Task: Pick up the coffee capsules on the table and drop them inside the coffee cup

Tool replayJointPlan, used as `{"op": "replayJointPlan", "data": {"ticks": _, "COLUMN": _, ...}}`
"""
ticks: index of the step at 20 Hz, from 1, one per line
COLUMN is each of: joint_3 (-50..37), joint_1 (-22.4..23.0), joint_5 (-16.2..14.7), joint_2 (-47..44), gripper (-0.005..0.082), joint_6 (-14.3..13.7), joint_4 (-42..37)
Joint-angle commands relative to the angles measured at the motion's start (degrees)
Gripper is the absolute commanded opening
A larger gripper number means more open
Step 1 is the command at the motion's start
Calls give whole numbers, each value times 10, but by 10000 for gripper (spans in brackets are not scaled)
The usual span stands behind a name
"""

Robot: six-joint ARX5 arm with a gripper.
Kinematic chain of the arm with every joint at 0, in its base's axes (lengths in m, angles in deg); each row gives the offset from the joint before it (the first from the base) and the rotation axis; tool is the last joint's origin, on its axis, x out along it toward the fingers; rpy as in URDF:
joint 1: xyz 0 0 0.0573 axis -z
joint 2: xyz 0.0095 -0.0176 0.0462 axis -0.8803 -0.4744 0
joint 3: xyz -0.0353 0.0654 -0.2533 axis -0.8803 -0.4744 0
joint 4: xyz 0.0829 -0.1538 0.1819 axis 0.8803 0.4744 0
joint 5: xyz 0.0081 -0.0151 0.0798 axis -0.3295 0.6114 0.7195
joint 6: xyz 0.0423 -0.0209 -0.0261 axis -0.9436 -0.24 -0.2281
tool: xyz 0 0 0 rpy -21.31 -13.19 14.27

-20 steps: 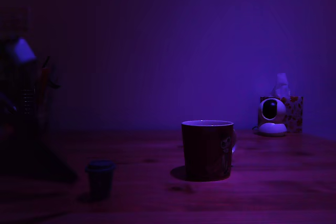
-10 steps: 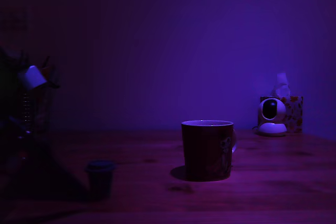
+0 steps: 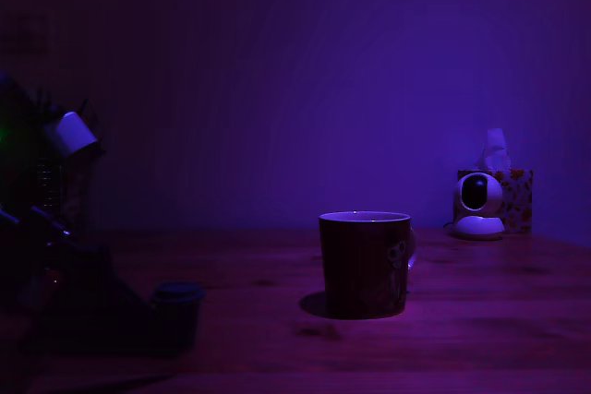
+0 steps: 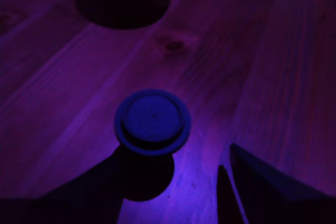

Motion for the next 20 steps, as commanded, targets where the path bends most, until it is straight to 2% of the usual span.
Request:
{"op": "replayJointPlan", "data": {"ticks": 1, "joint_3": -6, "joint_1": 2, "joint_5": -2, "joint_2": -6, "gripper": 551, "joint_6": 2, "joint_4": -9}}
{"op": "replayJointPlan", "data": {"ticks": 6, "joint_3": -6, "joint_1": 2, "joint_5": -4, "joint_2": -6, "gripper": 551, "joint_6": 9, "joint_4": -25}}
{"op": "replayJointPlan", "data": {"ticks": 7, "joint_3": -6, "joint_1": 2, "joint_5": -4, "joint_2": -6, "gripper": 551, "joint_6": 31, "joint_4": -25}}
{"op": "replayJointPlan", "data": {"ticks": 13, "joint_3": -4, "joint_1": 2, "joint_5": 0, "joint_2": -6, "gripper": 551, "joint_6": 27, "joint_4": -61}}
{"op": "replayJointPlan", "data": {"ticks": 20, "joint_3": 19, "joint_1": 2, "joint_5": 14, "joint_2": -22, "gripper": 551, "joint_6": 27, "joint_4": -61}}
